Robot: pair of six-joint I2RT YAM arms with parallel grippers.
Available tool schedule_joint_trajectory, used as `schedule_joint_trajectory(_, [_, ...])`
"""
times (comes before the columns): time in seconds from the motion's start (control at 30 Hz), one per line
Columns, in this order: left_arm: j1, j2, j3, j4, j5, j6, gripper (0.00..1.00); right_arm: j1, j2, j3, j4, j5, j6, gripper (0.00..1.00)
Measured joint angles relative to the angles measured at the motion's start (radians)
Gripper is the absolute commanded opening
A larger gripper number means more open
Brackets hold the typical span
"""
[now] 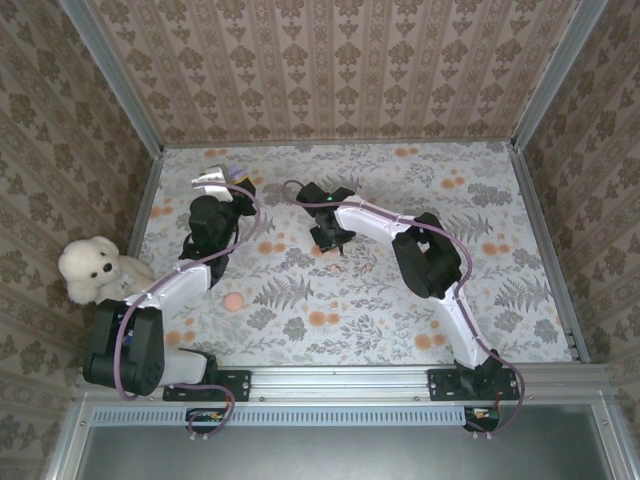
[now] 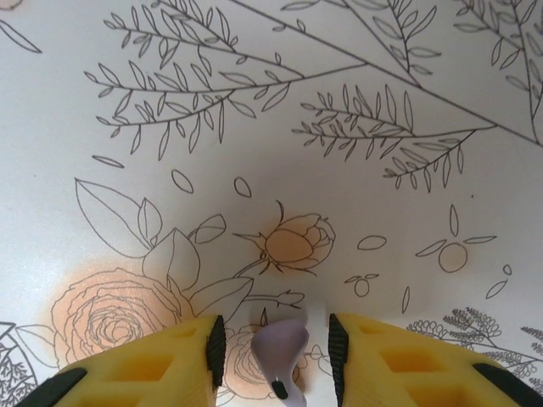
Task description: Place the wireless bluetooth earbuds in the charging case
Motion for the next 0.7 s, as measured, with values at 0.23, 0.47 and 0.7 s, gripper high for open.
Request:
schedule_joint_trajectory(0.23, [0.000, 0.000, 0.000, 0.000, 0.000, 0.000, 0.00, 0.000, 0.019, 0.027, -0.031, 0.000, -0.011, 0.39])
schedule_joint_trajectory(0.47, [0.000, 0.000, 0.000, 0.000, 0.000, 0.000, 0.00, 0.000, 0.019, 0.029, -0.047, 0.000, -0.011, 0.37])
schedule_joint_trajectory(0.7, [0.000, 0.000, 0.002, -0.001, 0.000, 0.000, 0.00, 0.000, 0.019, 0.030, -0.057, 0.000, -0.011, 0.35])
